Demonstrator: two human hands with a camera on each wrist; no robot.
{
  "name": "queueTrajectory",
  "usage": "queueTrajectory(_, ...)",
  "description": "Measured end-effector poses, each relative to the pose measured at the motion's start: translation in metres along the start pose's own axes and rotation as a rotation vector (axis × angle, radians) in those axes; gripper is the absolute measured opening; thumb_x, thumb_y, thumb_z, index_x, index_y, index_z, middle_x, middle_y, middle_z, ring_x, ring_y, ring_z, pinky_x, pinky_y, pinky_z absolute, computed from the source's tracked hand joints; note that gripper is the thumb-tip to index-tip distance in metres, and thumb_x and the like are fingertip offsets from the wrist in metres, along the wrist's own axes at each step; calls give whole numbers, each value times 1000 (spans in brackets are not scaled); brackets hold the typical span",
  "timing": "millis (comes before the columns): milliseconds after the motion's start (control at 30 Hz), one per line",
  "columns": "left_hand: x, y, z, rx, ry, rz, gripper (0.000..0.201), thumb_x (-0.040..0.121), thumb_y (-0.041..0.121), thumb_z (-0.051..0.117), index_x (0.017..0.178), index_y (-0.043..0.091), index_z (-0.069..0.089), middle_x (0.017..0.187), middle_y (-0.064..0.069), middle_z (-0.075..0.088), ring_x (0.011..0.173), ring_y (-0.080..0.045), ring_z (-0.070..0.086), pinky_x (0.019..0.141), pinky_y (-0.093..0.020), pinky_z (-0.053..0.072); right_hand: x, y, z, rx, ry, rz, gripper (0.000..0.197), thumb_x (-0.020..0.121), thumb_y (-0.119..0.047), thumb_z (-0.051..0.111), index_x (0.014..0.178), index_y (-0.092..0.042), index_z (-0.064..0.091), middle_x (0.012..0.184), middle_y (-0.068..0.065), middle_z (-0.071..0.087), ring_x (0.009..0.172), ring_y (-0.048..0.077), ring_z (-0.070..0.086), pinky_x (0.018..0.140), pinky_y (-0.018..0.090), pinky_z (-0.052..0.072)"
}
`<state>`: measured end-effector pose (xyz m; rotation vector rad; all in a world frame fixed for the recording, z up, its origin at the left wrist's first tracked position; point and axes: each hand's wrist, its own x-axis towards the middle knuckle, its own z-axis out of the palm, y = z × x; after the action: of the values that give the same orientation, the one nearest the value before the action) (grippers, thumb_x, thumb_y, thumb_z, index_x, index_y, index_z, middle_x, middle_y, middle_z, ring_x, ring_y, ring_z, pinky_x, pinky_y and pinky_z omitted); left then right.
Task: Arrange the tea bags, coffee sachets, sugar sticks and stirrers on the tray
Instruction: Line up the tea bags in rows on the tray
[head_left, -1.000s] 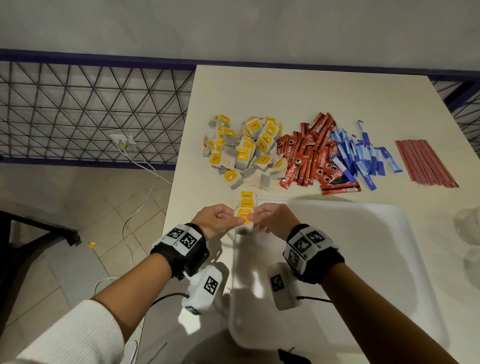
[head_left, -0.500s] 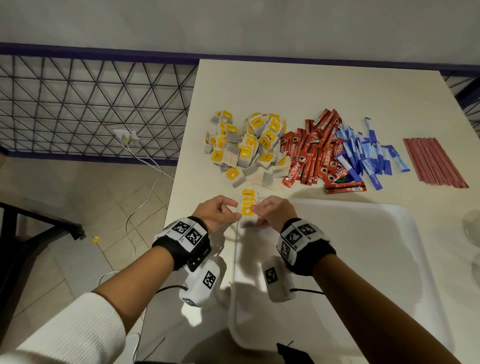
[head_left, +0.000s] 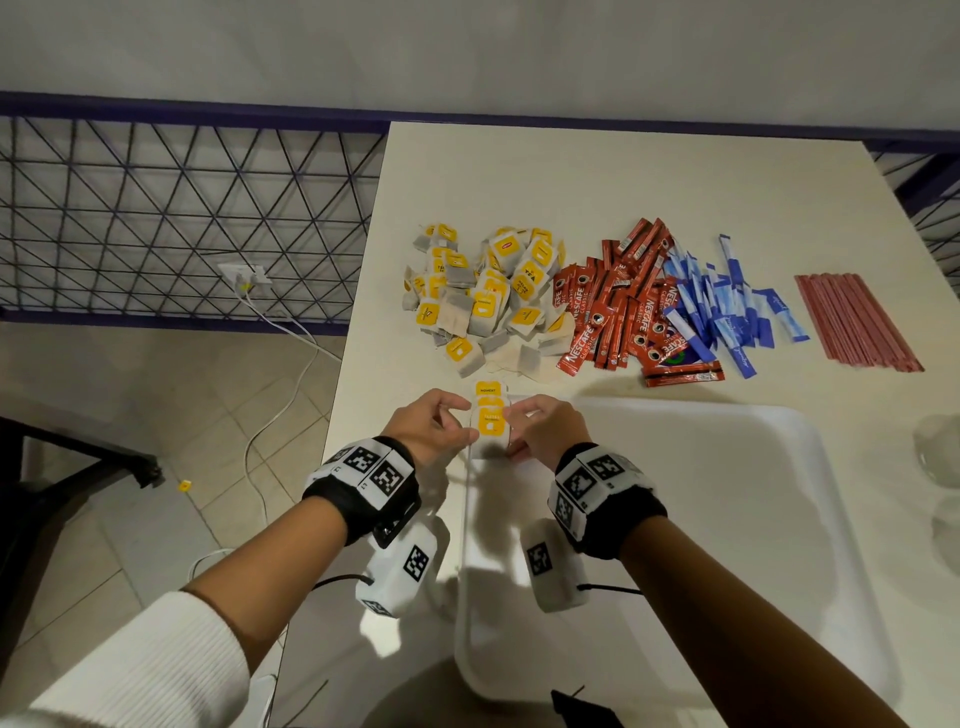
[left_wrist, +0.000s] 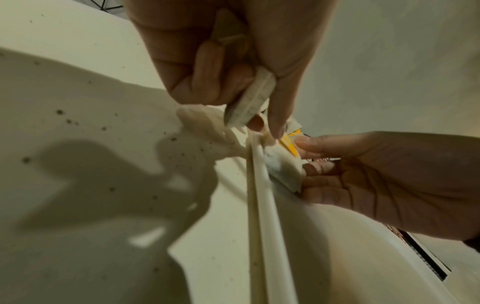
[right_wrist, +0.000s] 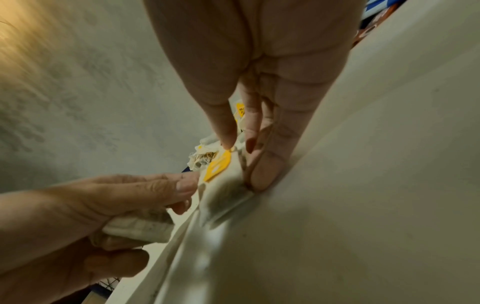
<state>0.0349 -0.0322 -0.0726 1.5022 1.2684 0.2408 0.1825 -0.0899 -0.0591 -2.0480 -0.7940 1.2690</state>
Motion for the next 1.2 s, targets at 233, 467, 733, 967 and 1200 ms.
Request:
queueTrajectory(233, -10, 23, -4, -142, 14, -76, 20, 92, 36, 52, 90, 16, 56, 52, 11, 58, 43, -1, 48, 43, -13, 35, -12, -8, -11, 23, -18, -54, 10, 88, -23, 57, 86, -13, 59, 63, 3, 61, 60, 21, 61, 80, 37, 55)
queueTrajectory(467, -30, 50, -19, -588, -254, -103, 29, 99, 13, 29, 95, 16, 57, 62, 4, 65, 55, -10, 49, 43, -15, 36, -35, -29, -20, 175, -328, -65, 22, 86, -25, 64, 102, -12, 58, 78, 6, 62, 66, 15, 58, 66, 24, 54)
queueTrajectory(733, -40, 55, -14, -591, -252, -24, 42, 76, -6, 55, 105, 24, 55, 93, 3, 64, 79, -15, 58, 71, -26, 46, -42, -25, -28, 336, -425, -84, 46, 82, 4, 62, 125, -9, 48, 94, 6, 57, 73, 18, 63, 68, 23, 56)
queueTrajectory(967, -42, 45, -3, -627, -124, 21, 44, 81, -18, 53, 110, 15, 53, 72, 1, 68, 73, -8, 67, 68, -16, 55, -46, -14, -41, 206, -363, -96, 27, 82, -5, 66, 107, -11, 59, 88, 1, 56, 82, 18, 60, 87, 40, 51)
queueTrajectory(1200, -53, 52, 14, -603, -124, 56, 31, 83, -15, 52, 95, 13, 58, 56, 3, 68, 57, -3, 66, 61, -13, 53, -50, -4, -54, 176, -435, -58, 21, 85, -13, 65, 103, -6, 60, 88, 7, 61, 70, 14, 57, 56, 15, 51)
